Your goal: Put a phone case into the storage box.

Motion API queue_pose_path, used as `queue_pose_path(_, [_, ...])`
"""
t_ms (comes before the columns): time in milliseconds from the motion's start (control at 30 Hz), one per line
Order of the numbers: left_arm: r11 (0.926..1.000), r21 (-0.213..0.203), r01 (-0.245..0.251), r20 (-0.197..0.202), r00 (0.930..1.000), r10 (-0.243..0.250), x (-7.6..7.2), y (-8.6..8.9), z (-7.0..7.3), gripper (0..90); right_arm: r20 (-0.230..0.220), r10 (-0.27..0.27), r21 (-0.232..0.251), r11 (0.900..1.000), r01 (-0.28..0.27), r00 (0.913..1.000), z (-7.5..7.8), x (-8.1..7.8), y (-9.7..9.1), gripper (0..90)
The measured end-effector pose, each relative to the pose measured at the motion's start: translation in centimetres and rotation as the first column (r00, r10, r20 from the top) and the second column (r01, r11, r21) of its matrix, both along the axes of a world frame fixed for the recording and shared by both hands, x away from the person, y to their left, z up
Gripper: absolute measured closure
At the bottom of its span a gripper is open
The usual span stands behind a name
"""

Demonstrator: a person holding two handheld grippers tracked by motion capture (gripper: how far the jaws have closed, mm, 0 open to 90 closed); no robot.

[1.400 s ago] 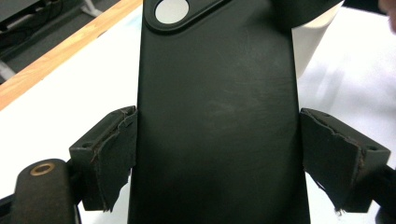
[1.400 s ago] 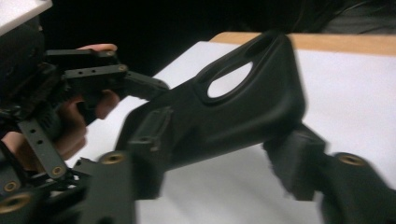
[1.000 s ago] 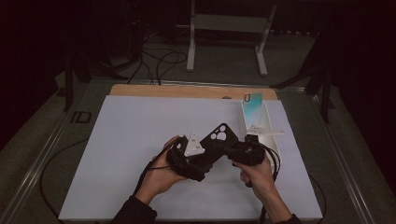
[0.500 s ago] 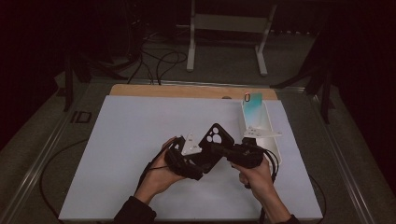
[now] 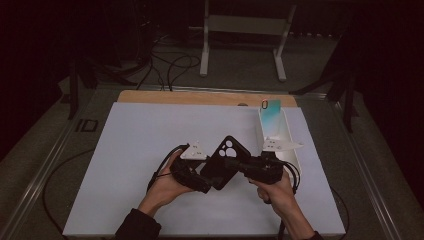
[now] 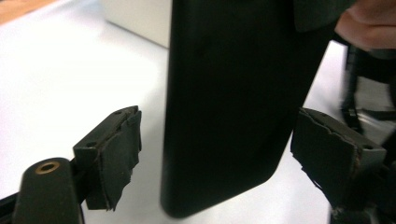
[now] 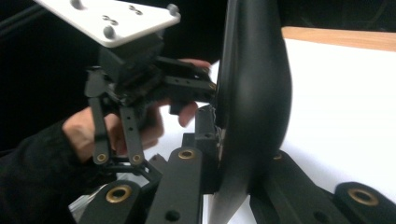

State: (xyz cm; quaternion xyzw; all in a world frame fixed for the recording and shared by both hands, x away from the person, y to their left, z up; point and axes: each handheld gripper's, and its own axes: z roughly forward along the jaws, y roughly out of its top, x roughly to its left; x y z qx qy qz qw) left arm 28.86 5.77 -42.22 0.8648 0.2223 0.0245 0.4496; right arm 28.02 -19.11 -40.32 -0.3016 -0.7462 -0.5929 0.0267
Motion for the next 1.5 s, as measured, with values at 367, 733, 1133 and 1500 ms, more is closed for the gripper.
queue_pose_path(367, [0.9959, -0.039, 0.081, -0.017, 0.9965, -0.082, -0.2, 0.2, 0.1, 43.7, 0.026, 0.058, 0.006, 0.9983, -0.058, 0.998, 0.2, -0.1, -0.2, 85.2])
queue_pose_path(733, [0.9933, -0.049, 0.104, -0.011, 0.9944, -0.105, -0.4, 0.4, -0.4, 70.1, 0.082, 0.01, -0.091, 0.9959, -0.002, 0.9966, 0.6, 0.2, -0.5, 60.7])
queue_pose_path(1133, [0.9951, -0.055, 0.082, 0.036, 0.9961, -0.08, -0.7, 0.5, -0.2, 79.7, 0.056, -0.051, -0.092, 0.9942, 0.056, 0.9971, 0.6, 0.3, -0.1, 29.3])
queue_pose_path(1500, [0.9985, -0.046, -0.031, 0.031, 0.999, 0.032, -0.1, 1.0, -0.5, 80.0, 0.08, -0.212, -0.065, 0.9738, 0.218, 0.9739, 1.5, -0.1, -0.4, 20.4])
